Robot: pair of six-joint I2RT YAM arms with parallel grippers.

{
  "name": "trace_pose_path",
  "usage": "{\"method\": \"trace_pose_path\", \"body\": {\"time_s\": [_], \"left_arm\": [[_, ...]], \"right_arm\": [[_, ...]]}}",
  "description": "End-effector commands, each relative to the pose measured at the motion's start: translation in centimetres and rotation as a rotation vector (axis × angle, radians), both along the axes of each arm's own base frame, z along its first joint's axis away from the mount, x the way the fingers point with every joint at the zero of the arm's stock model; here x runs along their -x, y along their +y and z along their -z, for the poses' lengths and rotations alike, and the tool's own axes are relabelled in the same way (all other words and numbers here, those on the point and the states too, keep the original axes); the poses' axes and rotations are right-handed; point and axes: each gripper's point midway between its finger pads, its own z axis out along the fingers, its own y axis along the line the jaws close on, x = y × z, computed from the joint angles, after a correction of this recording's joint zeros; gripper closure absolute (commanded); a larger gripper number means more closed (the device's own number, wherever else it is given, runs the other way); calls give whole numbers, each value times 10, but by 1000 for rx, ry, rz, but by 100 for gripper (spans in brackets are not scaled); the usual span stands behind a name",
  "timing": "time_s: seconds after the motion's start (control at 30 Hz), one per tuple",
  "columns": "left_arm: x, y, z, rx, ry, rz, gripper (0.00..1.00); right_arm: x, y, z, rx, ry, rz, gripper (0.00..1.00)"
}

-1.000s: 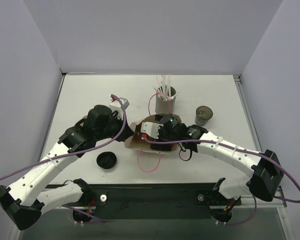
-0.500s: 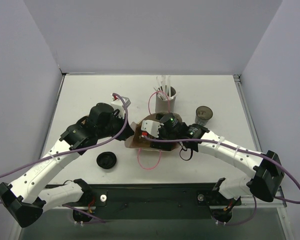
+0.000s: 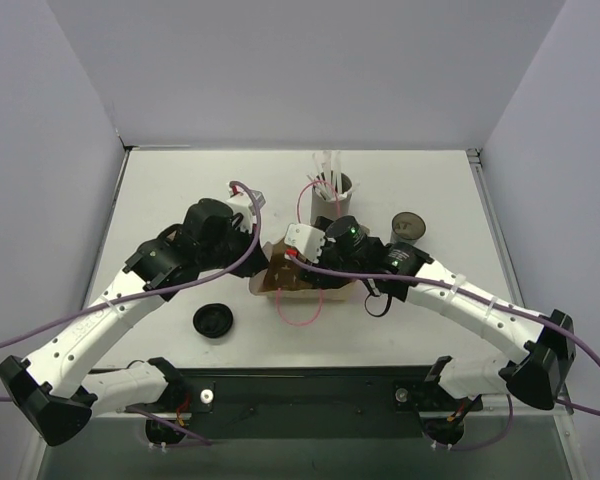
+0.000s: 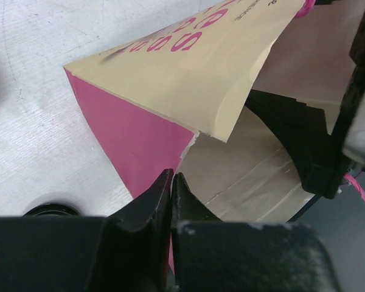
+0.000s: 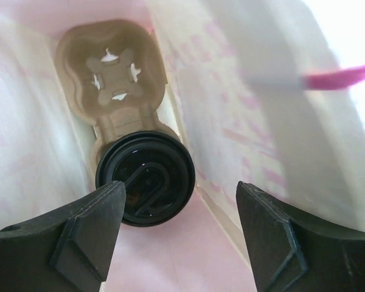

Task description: Pack the takeout coffee

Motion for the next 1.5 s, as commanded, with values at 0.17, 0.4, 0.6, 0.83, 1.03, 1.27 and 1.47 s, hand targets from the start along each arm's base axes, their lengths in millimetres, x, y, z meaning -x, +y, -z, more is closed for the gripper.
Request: {"method": "trace_pose_path", "body": {"time_s": [0.17,0.4,0.6,0.83,1.03,1.27,1.47], "left_arm": [[-14,-1,-31,-16,-53,-14,63],[-33,-2,-60,-13,-114,-70,50],[-45,-2,-78,6,-153,-112,49],[-59,19,-105,-43,-231,-212,48],[-56,43,-125,-38,-282,-292,35],[-43,56,-144,-12,-321,-296,14],[-34,70,-138,-18,-303,-327,11]], "right_arm": [[-5,-1,-65,-160,-61,103,29],[-5,7,-92,-249,-24,146,29],[-9,9,-93,-268,-1,174,29],[-27,15,-138,-373,-66,226,32],[-47,26,-188,-644,-74,227,36],[-120,-21,-200,-794,-57,501,39],[-188,-59,-159,-873,51,686,41]]}}
